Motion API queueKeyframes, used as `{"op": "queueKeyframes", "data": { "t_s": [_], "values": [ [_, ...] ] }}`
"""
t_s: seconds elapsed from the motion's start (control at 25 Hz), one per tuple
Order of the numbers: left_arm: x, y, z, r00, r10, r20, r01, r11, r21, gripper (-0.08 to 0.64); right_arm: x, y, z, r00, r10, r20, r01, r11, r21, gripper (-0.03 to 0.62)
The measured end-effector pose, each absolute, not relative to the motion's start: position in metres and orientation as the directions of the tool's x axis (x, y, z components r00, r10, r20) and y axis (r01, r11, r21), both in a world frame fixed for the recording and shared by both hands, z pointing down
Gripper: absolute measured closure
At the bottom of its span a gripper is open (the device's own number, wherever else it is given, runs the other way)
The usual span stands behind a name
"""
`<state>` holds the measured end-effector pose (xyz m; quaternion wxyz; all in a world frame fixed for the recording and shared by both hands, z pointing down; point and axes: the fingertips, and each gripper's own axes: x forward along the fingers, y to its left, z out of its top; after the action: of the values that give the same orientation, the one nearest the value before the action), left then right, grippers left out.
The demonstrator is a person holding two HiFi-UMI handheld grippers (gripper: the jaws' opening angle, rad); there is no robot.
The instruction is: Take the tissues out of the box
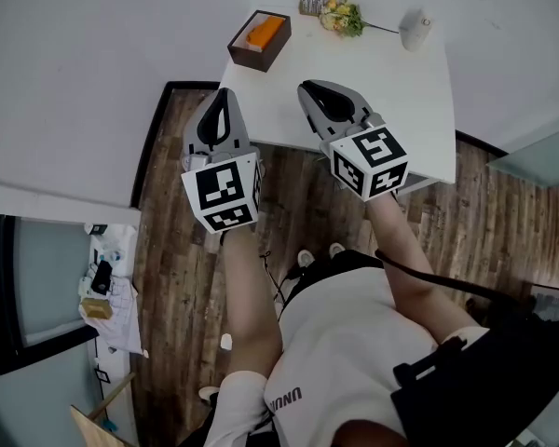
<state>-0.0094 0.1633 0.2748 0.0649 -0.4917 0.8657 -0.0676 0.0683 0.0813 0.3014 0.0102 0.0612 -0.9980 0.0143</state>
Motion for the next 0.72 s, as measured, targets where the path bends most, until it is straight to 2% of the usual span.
{"op": "queueKeyframes", "data": {
  "t_s": [0.32,0.64,0.72],
  "values": [
    [-0.021,0.177,0.286,-0.497,-0.867,-0.020,-0.854,0.493,-0.168,0.548,0.067,0.079,0.298,-0.979,-0.203,-0.028,-0.201,0.978,-0.058,0.560],
    [-0.046,0.163,0.284,-0.508,-0.861,-0.023,-0.845,0.503,-0.181,0.548,0.041,0.057,0.298,-0.978,-0.205,-0.033,-0.203,0.978,-0.056,0.558],
    [-0.058,0.153,0.286,-0.514,-0.858,-0.016,-0.842,0.508,-0.180,0.546,0.029,0.047,0.297,-0.980,-0.198,-0.031,-0.196,0.979,-0.058,0.538]
  ]
}}
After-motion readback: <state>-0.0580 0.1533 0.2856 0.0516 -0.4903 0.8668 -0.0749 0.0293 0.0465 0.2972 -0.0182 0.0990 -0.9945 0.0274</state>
